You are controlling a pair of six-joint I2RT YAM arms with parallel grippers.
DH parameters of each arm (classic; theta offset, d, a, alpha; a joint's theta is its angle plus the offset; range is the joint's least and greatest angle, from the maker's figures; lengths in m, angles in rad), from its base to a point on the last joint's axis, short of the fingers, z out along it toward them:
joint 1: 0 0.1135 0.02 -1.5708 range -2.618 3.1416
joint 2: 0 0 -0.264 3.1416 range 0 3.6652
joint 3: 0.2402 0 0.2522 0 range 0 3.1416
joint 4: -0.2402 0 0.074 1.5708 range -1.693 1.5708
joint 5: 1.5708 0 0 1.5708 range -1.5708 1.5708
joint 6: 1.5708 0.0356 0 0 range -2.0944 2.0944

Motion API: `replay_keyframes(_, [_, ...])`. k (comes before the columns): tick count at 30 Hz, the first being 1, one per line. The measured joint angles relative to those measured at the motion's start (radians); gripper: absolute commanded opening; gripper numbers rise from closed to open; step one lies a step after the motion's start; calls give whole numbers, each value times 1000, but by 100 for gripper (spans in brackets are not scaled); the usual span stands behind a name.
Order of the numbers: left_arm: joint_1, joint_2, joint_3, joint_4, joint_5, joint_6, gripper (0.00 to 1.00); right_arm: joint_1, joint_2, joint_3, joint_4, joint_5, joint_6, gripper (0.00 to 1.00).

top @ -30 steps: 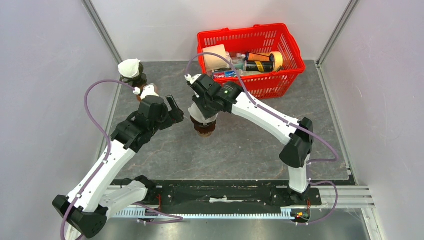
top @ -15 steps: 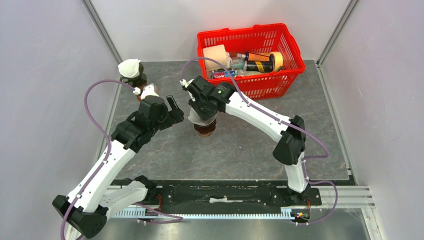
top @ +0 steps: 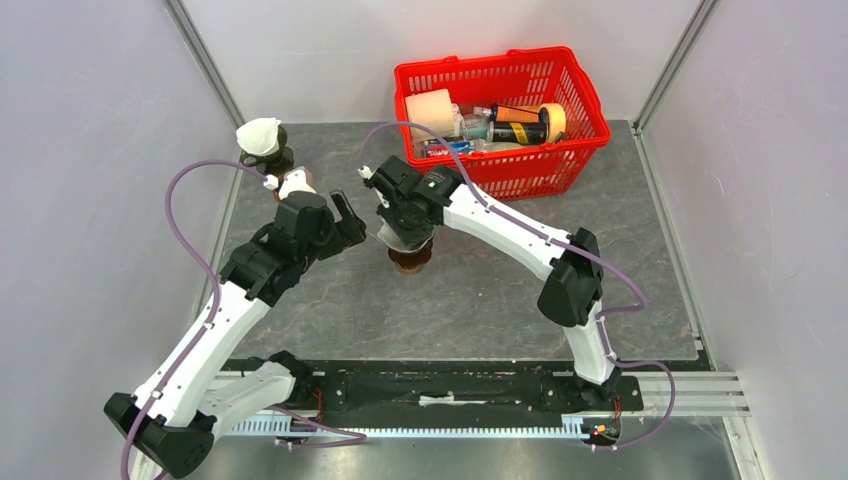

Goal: Place the coffee filter in the dripper

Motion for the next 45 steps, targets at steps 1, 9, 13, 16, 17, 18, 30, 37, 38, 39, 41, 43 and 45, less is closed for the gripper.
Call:
replay_keyframes(1, [0,-2,0,0,0,0,95,0,1,2,-3,0,-1,29])
replay_keyframes(9, [0,-6,1,0,0,0,95,-2,25,39,-28,-27,2,31])
replay_keyframes(13, [0,-6,1,0,0,0,95,-3,39,65,-50,-30,4,32])
replay_keyframes(16, [0,-6,1,0,0,0,95,-3,39,69,-61,-26,7,33])
replay_keyframes(17, [0,-7,1,0,0,0,95,-3,39,69,-63,-25,8,33])
replay_keyframes(18, [0,-7,1,0,0,0,95,-3,39,71,-64,-25,8,34])
replay_keyframes(30, [0,-8,1,10,28,0,95,-3,15,97,-71,-14,13,38])
replay_keyframes(37, [0,-4,1,26,58,0,95,-3,-24,97,-66,-14,14,39])
replay_keyframes(38, [0,-4,1,26,60,0,95,-3,-28,97,-66,-15,14,39])
replay_keyframes(39, [0,-4,1,28,61,0,95,-3,-31,97,-65,-15,14,39])
replay_keyframes(41, [0,-4,1,30,64,0,95,-3,-37,97,-62,-14,14,39])
replay_keyframes(43, [0,-4,1,31,71,0,95,-3,-40,97,-60,-14,14,40])
replay_keyframes(45, [0,-4,1,36,80,0,95,-3,-45,97,-57,-13,14,42])
